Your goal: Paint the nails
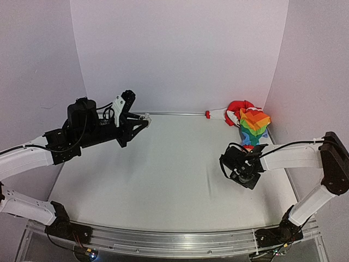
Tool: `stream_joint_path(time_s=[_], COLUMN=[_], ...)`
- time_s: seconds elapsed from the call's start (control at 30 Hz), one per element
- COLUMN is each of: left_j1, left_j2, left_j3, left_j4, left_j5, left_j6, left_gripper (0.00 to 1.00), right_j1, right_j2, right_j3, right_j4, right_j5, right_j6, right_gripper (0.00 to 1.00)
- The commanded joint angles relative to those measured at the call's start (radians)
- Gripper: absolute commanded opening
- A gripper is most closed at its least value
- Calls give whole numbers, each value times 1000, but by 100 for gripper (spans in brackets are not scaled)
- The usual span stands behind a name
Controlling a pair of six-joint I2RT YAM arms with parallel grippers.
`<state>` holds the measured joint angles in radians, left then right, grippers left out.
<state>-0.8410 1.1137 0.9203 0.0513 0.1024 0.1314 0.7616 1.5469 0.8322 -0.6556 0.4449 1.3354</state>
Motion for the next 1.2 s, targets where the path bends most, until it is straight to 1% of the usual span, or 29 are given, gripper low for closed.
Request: stream_joint_path(time_s=[0.0, 0.77, 0.93, 1.17], left_j1=[6, 6, 6, 6], left_j2=[-14, -12, -7, -4], left_j3=[11, 12, 12, 14], left_j4=[28, 26, 26, 26], left_j5=[5, 5, 3, 6], left_j6=[7, 9, 10, 10], left_gripper=[0, 0, 0, 0], right_j1=[-4, -3, 0, 7], right_j2=[4, -9, -43, -154], right_j3=[-1, -15, -18, -54], right_j4=[-3, -2, -2, -2], right_j5=[1, -31, -43, -33], right_j6=[5, 13, -1, -9], right_gripper=[0, 0, 0, 0])
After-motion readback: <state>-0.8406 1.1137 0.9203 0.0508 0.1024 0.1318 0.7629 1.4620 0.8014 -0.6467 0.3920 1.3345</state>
